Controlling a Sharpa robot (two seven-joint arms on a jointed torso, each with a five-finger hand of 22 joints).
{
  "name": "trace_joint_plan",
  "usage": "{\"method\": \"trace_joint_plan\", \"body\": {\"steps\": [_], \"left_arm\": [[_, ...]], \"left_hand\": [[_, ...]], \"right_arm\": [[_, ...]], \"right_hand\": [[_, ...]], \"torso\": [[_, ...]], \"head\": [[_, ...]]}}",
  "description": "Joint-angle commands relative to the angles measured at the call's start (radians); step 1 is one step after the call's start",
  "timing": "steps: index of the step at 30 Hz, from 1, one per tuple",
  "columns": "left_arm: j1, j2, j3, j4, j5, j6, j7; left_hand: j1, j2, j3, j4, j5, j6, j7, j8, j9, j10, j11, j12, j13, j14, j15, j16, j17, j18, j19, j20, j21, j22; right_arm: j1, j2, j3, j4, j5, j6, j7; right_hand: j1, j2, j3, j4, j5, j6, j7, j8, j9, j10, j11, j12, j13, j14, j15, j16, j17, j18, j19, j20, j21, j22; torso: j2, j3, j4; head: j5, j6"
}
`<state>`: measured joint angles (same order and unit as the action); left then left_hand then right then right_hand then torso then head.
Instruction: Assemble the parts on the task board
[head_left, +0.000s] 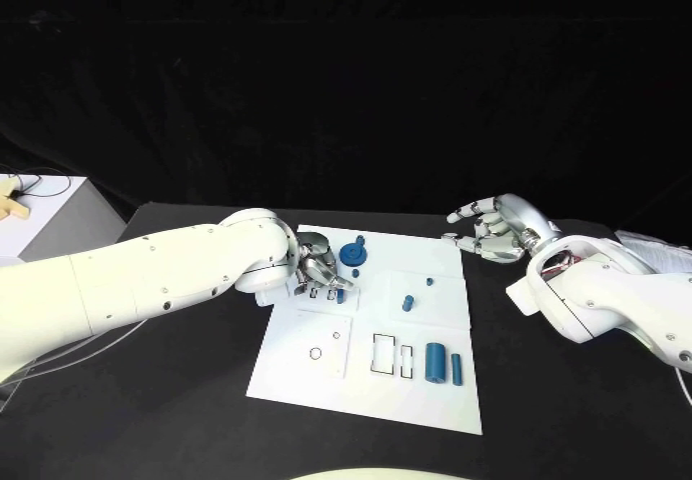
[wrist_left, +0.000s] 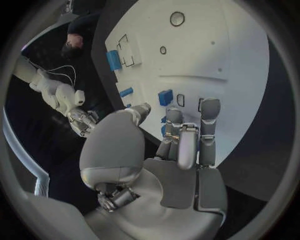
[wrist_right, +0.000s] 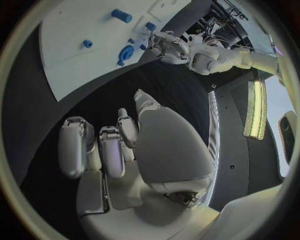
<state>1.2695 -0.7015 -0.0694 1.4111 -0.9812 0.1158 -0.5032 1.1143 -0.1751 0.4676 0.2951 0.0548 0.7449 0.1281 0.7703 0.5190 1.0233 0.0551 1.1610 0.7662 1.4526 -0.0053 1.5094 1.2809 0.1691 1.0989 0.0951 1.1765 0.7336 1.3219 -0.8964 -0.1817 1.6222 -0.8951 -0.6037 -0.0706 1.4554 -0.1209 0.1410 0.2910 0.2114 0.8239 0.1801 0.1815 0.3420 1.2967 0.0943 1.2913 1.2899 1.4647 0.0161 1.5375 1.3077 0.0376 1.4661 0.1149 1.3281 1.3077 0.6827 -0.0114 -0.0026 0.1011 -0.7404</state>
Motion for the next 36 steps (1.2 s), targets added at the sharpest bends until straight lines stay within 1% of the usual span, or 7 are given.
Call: {"method": "trace_joint_plan", "body": {"steps": [1,8,18,24,29,33,36], "left_arm": [[0.001,0.005,0.0,-0.001,-0.004,0.058,-0.007],[0.001,0.007,0.0,-0.002,-0.001,0.069,-0.009],[0.0,0.012,-0.001,-0.008,0.002,0.084,-0.009],[0.0,0.015,-0.002,-0.012,0.006,0.089,-0.01],[0.0,0.019,-0.003,-0.014,0.011,0.086,-0.01],[0.0,0.022,-0.003,-0.017,0.017,0.083,-0.01],[0.0,0.024,-0.003,-0.02,0.021,0.083,-0.01]], "left_hand": [[-0.009,0.001,-0.006,0.0,-0.001,-0.005,-0.002,0.007,0.002,-0.005,0.0,-0.001,-0.001,-0.007,-0.001,-0.003,0.001,-0.009,-0.006,0.0,0.005,0.001],[-0.011,0.001,-0.007,0.0,-0.001,-0.006,-0.002,0.007,0.002,-0.005,0.0,0.0,0.0,-0.007,-0.001,-0.002,0.002,-0.009,-0.006,0.0,0.005,0.001],[-0.011,0.006,-0.007,-0.002,0.0,-0.007,-0.002,0.01,0.005,-0.008,-0.001,-0.001,-0.004,-0.008,0.0,-0.003,0.0,-0.009,-0.008,0.0,0.004,-0.001],[0.014,0.022,0.01,-0.003,0.001,-0.015,-0.003,0.015,0.013,-0.015,-0.002,0.0,-0.009,-0.01,-0.001,-0.004,-0.001,-0.008,-0.012,0.0,0.004,-0.004],[0.031,0.035,0.031,-0.004,0.0,-0.019,-0.004,0.019,0.018,-0.018,-0.002,0.001,-0.011,-0.01,-0.002,-0.005,-0.001,-0.008,-0.015,0.0,0.005,-0.005],[0.047,0.05,0.061,-0.004,0.001,-0.023,-0.005,0.022,0.023,-0.019,-0.004,0.004,-0.012,-0.01,-0.003,-0.005,0.0,-0.008,-0.015,-0.001,0.007,-0.004],[0.049,0.054,0.069,-0.004,0.0,-0.024,-0.005,0.023,0.025,-0.019,-0.004,0.004,-0.012,-0.01,-0.003,-0.005,0.001,-0.008,-0.016,-0.001,0.007,-0.004]], "right_arm": [[0.0,0.002,0.001,0.002,-0.025,0.011,-0.002],[0.0,0.005,0.001,0.002,-0.058,0.011,-0.003],[0.0,0.009,0.001,0.0,-0.062,0.015,-0.005],[0.0,0.009,0.001,0.001,-0.062,0.016,-0.007],[0.0,0.011,0.001,0.002,-0.063,0.017,-0.008],[0.0,0.011,0.001,0.003,-0.063,0.018,-0.009],[0.0,0.012,0.001,0.004,-0.062,0.018,-0.009]], "right_hand": [[-0.006,-0.007,0.006,-0.003,0.006,0.006,-0.001,0.006,-0.001,0.005,-0.002,0.007,0.001,0.087,-0.002,-0.001,0.196,0.018,0.004,0.001,-0.003,0.094],[-0.005,-0.008,0.006,-0.004,0.006,0.006,-0.001,0.006,-0.001,0.005,-0.002,0.007,0.001,0.087,-0.002,-0.002,0.195,0.018,0.004,0.001,-0.003,0.094],[-0.005,-0.008,0.007,-0.004,0.006,0.006,-0.001,0.006,-0.001,0.006,-0.002,0.008,0.001,0.087,-0.002,-0.002,0.194,0.018,0.003,0.001,-0.004,0.093],[-0.005,-0.008,0.007,-0.004,0.006,0.006,-0.001,0.006,-0.001,0.006,-0.002,0.008,0.001,0.087,-0.002,-0.002,0.194,0.018,0.003,0.001,-0.004,0.093],[-0.004,-0.009,0.008,-0.004,0.006,0.007,-0.002,0.006,-0.001,0.006,-0.002,0.008,0.001,0.087,-0.002,-0.002,0.195,0.018,0.003,0.0,-0.004,0.094],[-0.004,-0.009,0.008,-0.004,0.006,0.007,-0.002,0.006,-0.001,0.006,-0.002,0.008,0.001,0.087,-0.002,-0.002,0.195,0.018,0.003,0.0,-0.004,0.094],[-0.004,-0.009,0.008,-0.004,0.006,0.007,-0.002,0.006,-0.001,0.006,-0.002,0.008,0.001,0.087,-0.002,-0.002,0.195,0.018,0.003,0.0,-0.004,0.094]], "torso": [[0.0,0.0001,0.0002],[0.001,0.0015,-0.0003],[0.002,0.0013,0.0002],[0.002,0.0018,0.0006],[0.003,0.0019,-0.001],[0.003,0.002,0.0005],[0.003,0.0025,0.0002]], "head": [[-0.003,-0.002],[-0.005,-0.007],[-0.007,-0.01],[-0.008,-0.012],[-0.009,-0.012],[-0.011,-0.013],[-0.011,-0.014]]}}
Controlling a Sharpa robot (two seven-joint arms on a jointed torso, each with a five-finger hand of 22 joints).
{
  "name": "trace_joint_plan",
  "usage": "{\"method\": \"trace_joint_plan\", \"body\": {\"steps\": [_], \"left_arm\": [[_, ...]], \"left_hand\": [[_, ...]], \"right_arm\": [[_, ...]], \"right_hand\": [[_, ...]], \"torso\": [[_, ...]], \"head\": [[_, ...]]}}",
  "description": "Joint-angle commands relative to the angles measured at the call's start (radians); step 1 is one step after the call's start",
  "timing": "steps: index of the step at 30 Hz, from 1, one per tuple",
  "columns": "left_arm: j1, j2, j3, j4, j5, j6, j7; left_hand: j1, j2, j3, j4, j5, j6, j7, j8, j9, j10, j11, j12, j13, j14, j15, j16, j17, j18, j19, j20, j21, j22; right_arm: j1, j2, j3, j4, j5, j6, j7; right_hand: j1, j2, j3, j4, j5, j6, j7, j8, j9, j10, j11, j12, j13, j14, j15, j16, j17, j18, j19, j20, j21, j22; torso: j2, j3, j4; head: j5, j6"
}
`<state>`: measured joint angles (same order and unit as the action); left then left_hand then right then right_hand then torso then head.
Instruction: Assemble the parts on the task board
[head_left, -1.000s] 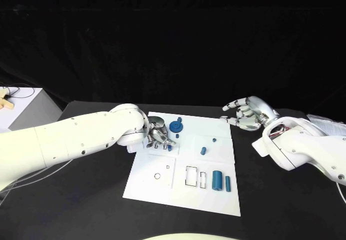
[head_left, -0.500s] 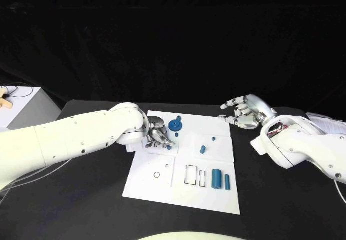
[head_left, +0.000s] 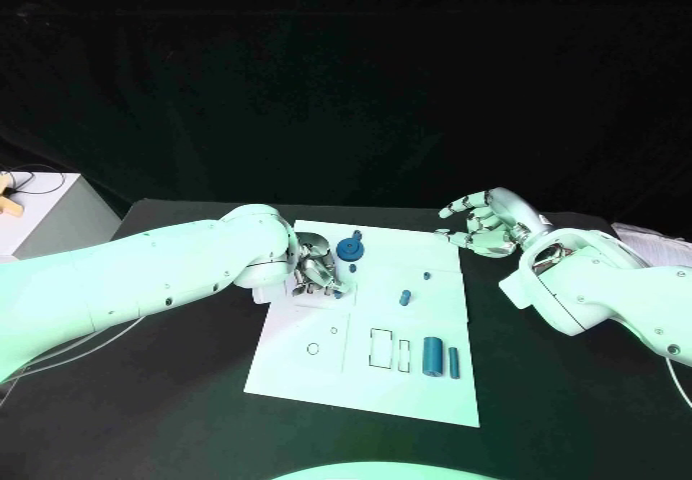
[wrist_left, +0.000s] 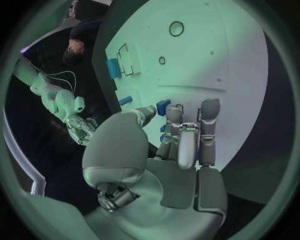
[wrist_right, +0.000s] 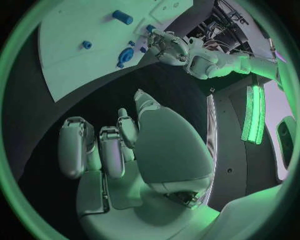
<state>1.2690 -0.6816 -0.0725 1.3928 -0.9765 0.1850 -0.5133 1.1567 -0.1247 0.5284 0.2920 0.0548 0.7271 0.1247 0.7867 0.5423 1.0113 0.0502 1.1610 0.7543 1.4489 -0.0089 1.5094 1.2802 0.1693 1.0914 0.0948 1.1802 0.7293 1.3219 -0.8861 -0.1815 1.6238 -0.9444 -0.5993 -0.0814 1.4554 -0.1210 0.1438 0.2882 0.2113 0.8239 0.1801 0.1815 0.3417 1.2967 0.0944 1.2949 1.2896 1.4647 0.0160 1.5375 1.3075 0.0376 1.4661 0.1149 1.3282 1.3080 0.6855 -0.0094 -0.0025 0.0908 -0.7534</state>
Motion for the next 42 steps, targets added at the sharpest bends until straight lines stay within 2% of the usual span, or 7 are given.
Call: {"method": "trace_joint_plan", "body": {"steps": [1,12,17,25,30,34,42], "left_arm": [[0.001,0.004,0.0,-0.002,0.017,0.014,0.0],[0.0,0.012,-0.001,-0.007,0.025,0.024,0.0],[0.0,0.012,-0.001,-0.007,0.03,0.034,0.0],[0.0,0.011,-0.002,-0.01,0.043,0.042,0.0],[0.0,0.007,-0.002,-0.012,0.063,0.029,0.002],[0.0,0.004,-0.002,-0.011,0.083,0.016,0.003],[0.0,0.0,-0.001,-0.009,0.117,-0.002,0.006]], "left_hand": [[0.007,0.003,0.008,0.0,0.0,-0.006,-0.002,0.007,0.001,-0.007,0.001,0.004,0.0,-0.006,0.001,-0.005,0.002,-0.008,-0.008,-0.001,0.004,0.0],[0.011,0.004,0.016,-0.002,0.0,-0.007,-0.002,0.008,0.003,-0.008,0.001,0.005,-0.002,-0.006,0.001,-0.005,0.003,-0.008,-0.008,-0.001,0.004,0.0],[0.053,0.004,0.063,-0.011,0.0,-0.012,-0.005,0.016,0.012,-0.011,-0.002,0.007,-0.005,-0.006,-0.002,-0.005,0.004,-0.008,-0.009,-0.003,0.007,0.001],[0.146,-0.02,0.197,-0.079,0.0,-0.018,-0.012,0.033,0.031,-0.009,-0.011,0.01,-0.005,-0.004,-0.008,-0.006,0.011,-0.009,-0.009,-0.01,0.015,0.006],[0.147,-0.028,0.27,-0.108,0.0,-0.024,-0.011,0.048,0.047,-0.002,-0.01,0.011,-0.006,-0.002,-0.008,-0.006,0.014,-0.01,-0.008,-0.011,0.022,0.011],[0.142,-0.032,0.326,-0.135,0.001,-0.031,-0.006,0.06,0.061,0.001,-0.007,0.01,-0.008,0.001,-0.007,-0.005,0.02,-0.011,-0.006,-0.011,0.03,0.017],[0.126,-0.039,0.382,-0.164,0.002,-0.031,-0.003,0.071,0.074,0.011,-0.004,0.016,-0.002,0.007,-0.006,-0.003,0.033,-0.012,0.0,-0.01,0.044,0.03]], "right_arm": [[0.0,0.001,0.0,0.003,-0.013,0.014,0.001],[0.0,0.001,0.0,0.006,-0.013,0.019,-0.001],[0.0,0.001,0.0,0.005,-0.013,0.022,-0.002],[-0.001,0.003,0.0,0.005,-0.01,0.027,-0.002],[-0.001,0.003,0.0,0.01,-0.01,0.03,-0.003],[-0.001,0.003,0.0,0.01,-0.011,0.032,-0.003],[-0.002,0.003,0.0,0.01,-0.011,0.035,-0.004]], "right_hand": [[-0.004,-0.009,0.005,-0.002,0.007,0.007,-0.002,0.006,0.0,0.006,-0.002,0.005,0.002,0.087,-0.002,-0.002,0.195,0.018,0.003,0.0,-0.004,0.093],[-0.003,-0.008,0.007,-0.001,0.007,0.009,-0.002,0.007,0.0,0.008,-0.003,0.006,0.003,0.087,-0.002,-0.002,0.195,0.018,0.004,0.0,-0.003,0.094],[-0.003,-0.008,0.007,-0.001,0.007,0.009,-0.002,0.007,0.0,0.008,-0.003,0.006,0.003,0.087,-0.002,-0.002,0.195,0.018,0.004,0.0,-0.003,0.094],[-0.003,-0.008,0.007,-0.001,0.007,0.009,-0.002,0.007,0.0,0.008,-0.003,0.006,0.003,0.087,-0.002,-0.002,0.195,0.018,0.004,0.0,-0.003,0.094],[-0.003,-0.008,0.008,-0.001,0.007,0.01,-0.002,0.008,0.0,0.008,-0.003,0.007,0.003,0.087,-0.002,-0.002,0.194,0.018,0.003,0.0,-0.004,0.093],[-0.003,-0.008,0.008,-0.001,0.007,0.01,-0.002,0.008,0.0,0.008,-0.003,0.007,0.003,0.087,-0.002,-0.002,0.194,0.018,0.003,0.0,-0.004,0.093],[-0.003,-0.008,0.009,-0.001,0.008,0.01,-0.002,0.008,0.0,0.008,-0.003,0.006,0.002,0.087,-0.003,-0.003,0.194,0.019,0.003,0.0,-0.005,0.092]], "torso": [[0.001,0.0009,-0.0003],[0.001,0.0001,0.0006],[0.001,0.0,0.0015],[0.0,-0.0001,0.0018],[0.002,0.0013,0.0008],[0.002,0.0006,0.001],[0.002,0.0014,0.0012]], "head": [[-0.001,-0.002],[-0.005,-0.007],[-0.005,-0.01],[-0.001,-0.011],[-0.004,-0.008],[-0.004,-0.007],[-0.003,-0.006]]}}
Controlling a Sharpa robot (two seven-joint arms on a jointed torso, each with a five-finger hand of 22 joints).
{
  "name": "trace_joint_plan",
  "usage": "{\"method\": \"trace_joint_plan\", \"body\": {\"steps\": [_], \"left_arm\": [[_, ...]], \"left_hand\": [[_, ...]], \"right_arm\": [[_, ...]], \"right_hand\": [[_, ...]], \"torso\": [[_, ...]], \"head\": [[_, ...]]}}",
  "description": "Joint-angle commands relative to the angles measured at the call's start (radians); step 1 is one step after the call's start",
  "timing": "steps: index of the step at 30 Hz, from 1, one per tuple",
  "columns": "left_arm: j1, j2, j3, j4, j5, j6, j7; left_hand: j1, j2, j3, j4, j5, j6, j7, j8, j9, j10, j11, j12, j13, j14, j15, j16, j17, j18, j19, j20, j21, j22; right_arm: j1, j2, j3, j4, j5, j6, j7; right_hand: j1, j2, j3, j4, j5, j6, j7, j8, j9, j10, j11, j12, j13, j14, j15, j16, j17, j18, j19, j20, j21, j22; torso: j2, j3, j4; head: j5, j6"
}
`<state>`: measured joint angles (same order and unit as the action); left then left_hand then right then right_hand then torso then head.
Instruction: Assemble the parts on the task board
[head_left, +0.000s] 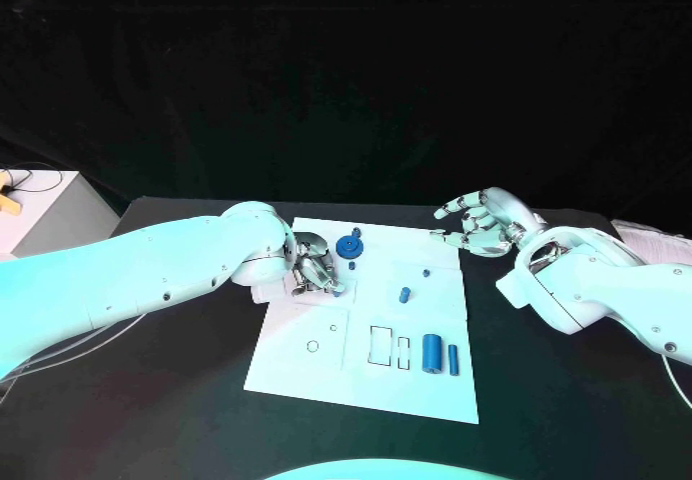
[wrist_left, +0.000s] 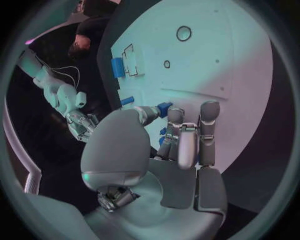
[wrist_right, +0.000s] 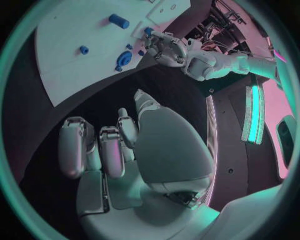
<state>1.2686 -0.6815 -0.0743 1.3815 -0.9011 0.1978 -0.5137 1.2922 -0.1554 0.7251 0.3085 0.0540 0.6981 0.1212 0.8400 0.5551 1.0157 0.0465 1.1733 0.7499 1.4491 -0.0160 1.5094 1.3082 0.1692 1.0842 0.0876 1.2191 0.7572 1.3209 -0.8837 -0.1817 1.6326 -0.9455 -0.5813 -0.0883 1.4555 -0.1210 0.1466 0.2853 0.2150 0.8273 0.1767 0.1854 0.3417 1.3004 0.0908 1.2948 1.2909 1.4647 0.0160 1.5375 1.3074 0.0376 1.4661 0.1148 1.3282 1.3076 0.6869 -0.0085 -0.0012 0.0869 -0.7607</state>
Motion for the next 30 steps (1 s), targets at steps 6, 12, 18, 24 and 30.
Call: {"method": "trace_joint_plan", "body": {"steps": [6,12,18,24,30], "left_arm": [[0.0,-0.005,0.002,0.004,0.065,-0.026,0.008],[0.001,-0.014,0.005,0.008,0.083,-0.039,0.01],[0.001,-0.03,0.008,0.017,0.089,-0.046,0.011],[0.002,-0.048,0.009,0.027,0.062,-0.055,0.012],[0.002,-0.057,0.009,0.031,0.027,-0.073,0.014]], "left_hand": [[-0.03,-0.016,0.223,-0.204,0.007,0.007,0.0,0.023,0.069,0.025,-0.002,0.015,0.017,0.018,-0.001,0.003,0.026,-0.014,0.014,-0.003,0.019,0.017],[-0.072,-0.031,0.263,-0.239,0.056,0.026,-0.006,0.027,0.077,0.062,-0.008,0.036,0.047,0.034,-0.006,0.011,0.055,-0.02,0.034,-0.006,0.046,0.052],[-0.098,-0.042,0.274,-0.263,0.123,0.043,-0.011,0.026,0.081,0.084,-0.013,0.046,0.064,0.045,-0.012,0.016,0.074,-0.024,0.05,-0.009,0.067,0.08],[-0.1,-0.043,0.275,-0.269,0.13,0.045,-0.012,0.025,0.082,0.082,-0.014,0.043,0.058,0.044,-0.013,0.015,0.072,-0.024,0.05,-0.01,0.068,0.08],[-0.1,-0.043,0.276,-0.27,0.131,0.046,-0.012,0.025,0.082,0.078,-0.015,0.039,0.051,0.044,-0.013,0.015,0.072,-0.024,0.05,-0.01,0.069,0.08]], "right_arm": [[-0.002,0.002,0.0,0.0,-0.01,0.019,0.002],[-0.004,0.003,0.0,-0.001,-0.01,0.02,0.002],[-0.005,0.002,0.0,-0.002,-0.01,0.022,0.001],[-0.006,0.001,0.0,-0.002,-0.01,0.022,0.001],[-0.007,0.001,0.0,-0.003,-0.01,0.023,0.001]], "right_hand": [[-0.003,-0.008,0.007,0.002,0.006,0.007,0.001,0.004,0.0,0.005,0.0,0.007,0.001,0.087,-0.003,-0.003,0.194,0.019,0.003,0.0,-0.005,0.093],[-0.003,-0.008,0.007,0.002,0.006,0.007,0.001,0.004,0.0,0.005,0.0,0.007,0.001,0.087,-0.003,-0.003,0.194,0.019,0.003,0.0,-0.005,0.093],[-0.002,-0.007,0.008,0.002,0.007,0.008,0.001,0.004,0.0,0.005,0.0,0.007,0.001,0.087,-0.003,-0.003,0.194,0.019,0.003,-0.001,-0.006,0.092],[-0.002,-0.007,0.008,0.002,0.007,0.008,0.001,0.004,0.0,0.005,0.0,0.007,0.001,0.087,-0.003,-0.003,0.194,0.019,0.003,-0.001,-0.006,0.092],[-0.001,-0.008,0.01,0.001,0.009,0.008,0.001,0.004,0.0,0.005,0.0,0.007,0.001,0.087,-0.003,-0.003,0.194,0.019,0.003,-0.001,-0.005,0.093]], "torso": [[0.0,0.001,0.0],[0.001,0.0007,0.0009],[0.0,0.0003,0.0014],[0.0,0.0006,0.0014],[0.001,-0.0007,0.0019]], "head": [[0.002,0.003],[0.003,0.004],[0.004,0.006],[0.006,0.007],[0.007,0.008]]}}
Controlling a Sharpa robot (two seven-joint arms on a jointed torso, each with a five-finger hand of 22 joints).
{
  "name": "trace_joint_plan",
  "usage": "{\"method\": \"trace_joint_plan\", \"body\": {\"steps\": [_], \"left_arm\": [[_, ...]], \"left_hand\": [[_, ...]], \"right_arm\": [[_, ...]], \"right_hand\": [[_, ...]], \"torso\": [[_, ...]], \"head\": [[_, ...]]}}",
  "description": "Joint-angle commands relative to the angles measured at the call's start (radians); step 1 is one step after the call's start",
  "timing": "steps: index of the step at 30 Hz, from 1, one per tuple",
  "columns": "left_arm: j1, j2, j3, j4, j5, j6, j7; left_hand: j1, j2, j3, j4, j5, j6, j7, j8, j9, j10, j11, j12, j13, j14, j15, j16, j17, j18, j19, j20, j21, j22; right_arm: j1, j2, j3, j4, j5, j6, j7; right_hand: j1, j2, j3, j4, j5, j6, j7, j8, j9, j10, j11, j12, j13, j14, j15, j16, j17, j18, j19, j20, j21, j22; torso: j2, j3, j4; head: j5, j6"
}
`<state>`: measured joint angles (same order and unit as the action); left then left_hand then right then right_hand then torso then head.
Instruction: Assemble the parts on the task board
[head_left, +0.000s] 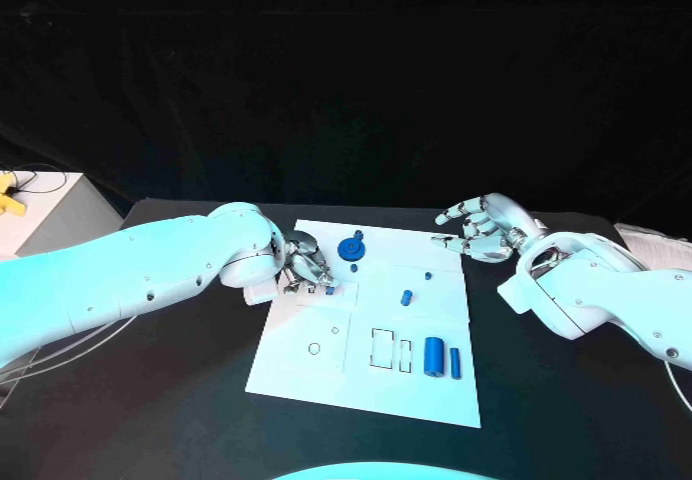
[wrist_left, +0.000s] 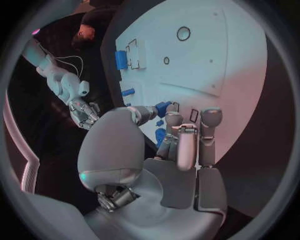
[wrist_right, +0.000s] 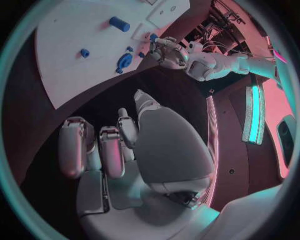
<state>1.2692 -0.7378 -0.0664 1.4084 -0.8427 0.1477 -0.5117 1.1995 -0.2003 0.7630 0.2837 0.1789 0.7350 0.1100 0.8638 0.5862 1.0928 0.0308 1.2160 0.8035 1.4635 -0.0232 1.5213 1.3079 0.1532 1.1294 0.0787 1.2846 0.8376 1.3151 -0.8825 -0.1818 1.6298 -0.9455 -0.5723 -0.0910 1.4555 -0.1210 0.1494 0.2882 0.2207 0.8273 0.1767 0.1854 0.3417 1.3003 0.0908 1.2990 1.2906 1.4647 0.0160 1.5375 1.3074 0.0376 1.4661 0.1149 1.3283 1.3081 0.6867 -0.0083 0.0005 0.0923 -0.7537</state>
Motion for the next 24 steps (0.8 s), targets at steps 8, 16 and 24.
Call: {"method": "trace_joint_plan", "body": {"steps": [8,16,24], "left_arm": [[0.0,-0.001,0.0,0.004,-0.061,-0.064,0.022],[-0.006,0.012,-0.004,-0.005,-0.066,-0.08,0.028],[-0.01,0.018,-0.005,-0.011,-0.067,-0.055,0.024]], "left_hand": [[-0.007,0.002,0.238,-0.246,0.006,0.009,-0.001,0.001,0.05,-0.005,0.001,-0.008,-0.011,0.029,-0.006,0.003,0.071,-0.008,0.005,-0.001,0.004,0.001],[-0.007,0.003,0.239,-0.246,0.006,0.009,-0.001,0.0,0.05,-0.01,0.001,-0.013,-0.021,0.03,-0.006,0.003,0.073,-0.009,0.007,-0.001,0.005,0.003],[-0.008,0.003,0.239,-0.246,0.005,0.009,0.0,-0.001,0.05,-0.015,0.001,-0.017,-0.028,0.03,-0.006,0.003,0.073,-0.009,0.008,-0.001,0.006,0.005]], "right_arm": [[-0.003,0.002,0.0,-0.001,-0.01,0.015,0.004],[-0.005,0.003,0.0,-0.002,-0.01,0.016,0.005],[-0.005,0.003,0.0,-0.002,-0.01,0.018,0.004]], "right_hand": [[-0.001,-0.008,0.008,-0.002,0.006,0.008,0.0,0.005,0.0,0.005,0.0,0.003,0.001,0.087,-0.003,-0.003,0.193,0.019,0.003,-0.001,-0.007,0.092],[-0.001,-0.008,0.008,-0.002,0.006,0.008,0.0,0.005,0.0,0.005,0.0,0.003,0.001,0.087,-0.003,-0.003,0.193,0.019,0.003,-0.001,-0.007,0.092],[-0.001,-0.008,0.008,-0.002,0.006,0.008,0.0,0.005,0.0,0.005,0.0,0.003,0.001,0.087,-0.003,-0.003,0.193,0.019,0.003,-0.001,-0.007,0.092]], "torso": [[0.002,-0.0016,-0.0007],[0.003,-0.0019,-0.0018],[0.003,-0.0001,-0.0008]], "head": [[0.004,0.001],[0.005,0.0],[0.004,-0.005]]}}
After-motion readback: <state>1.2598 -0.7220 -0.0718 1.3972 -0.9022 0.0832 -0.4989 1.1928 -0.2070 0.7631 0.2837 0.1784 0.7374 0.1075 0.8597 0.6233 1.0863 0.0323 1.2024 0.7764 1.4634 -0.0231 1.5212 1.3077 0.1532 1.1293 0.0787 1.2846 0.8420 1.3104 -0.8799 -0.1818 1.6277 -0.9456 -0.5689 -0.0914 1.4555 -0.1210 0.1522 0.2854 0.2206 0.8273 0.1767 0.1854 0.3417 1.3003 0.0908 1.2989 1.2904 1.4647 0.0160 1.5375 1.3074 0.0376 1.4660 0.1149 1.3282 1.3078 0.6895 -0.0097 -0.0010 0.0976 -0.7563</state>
